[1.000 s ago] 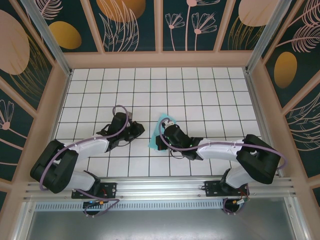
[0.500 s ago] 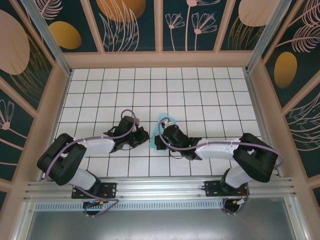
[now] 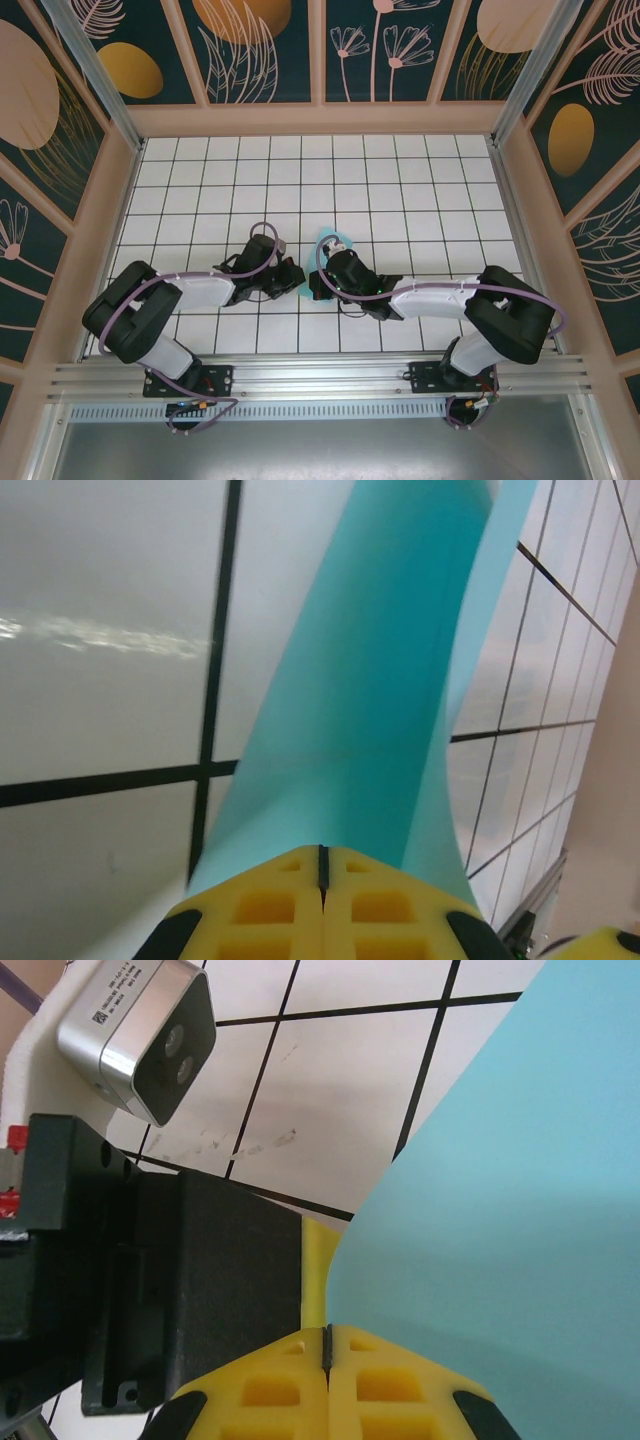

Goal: Fold a paper plane with a square sheet of paper (pick it up from the middle)
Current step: Fold the triangle a second time at the center of the table.

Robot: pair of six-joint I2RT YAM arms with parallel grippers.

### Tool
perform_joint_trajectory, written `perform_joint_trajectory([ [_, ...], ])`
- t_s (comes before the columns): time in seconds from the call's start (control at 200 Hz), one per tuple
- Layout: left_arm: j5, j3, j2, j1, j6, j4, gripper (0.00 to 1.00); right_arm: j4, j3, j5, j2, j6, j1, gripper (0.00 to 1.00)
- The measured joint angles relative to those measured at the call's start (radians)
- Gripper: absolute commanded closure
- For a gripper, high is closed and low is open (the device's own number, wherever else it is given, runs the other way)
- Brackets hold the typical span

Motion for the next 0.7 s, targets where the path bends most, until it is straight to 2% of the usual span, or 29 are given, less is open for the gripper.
perform_joint_trajectory([
  [0.165,0.039,0.000,0.024,-0.001,0.000,0.031,1.00,0.001,0.000,0.000,0.002,0.000,0.000,1.00],
  [0.701,0.001,0.040,0.087,-0.006,0.051,-0.052,1.00,-0.007,0.000,0.001,0.004,0.000,0.000,1.00],
])
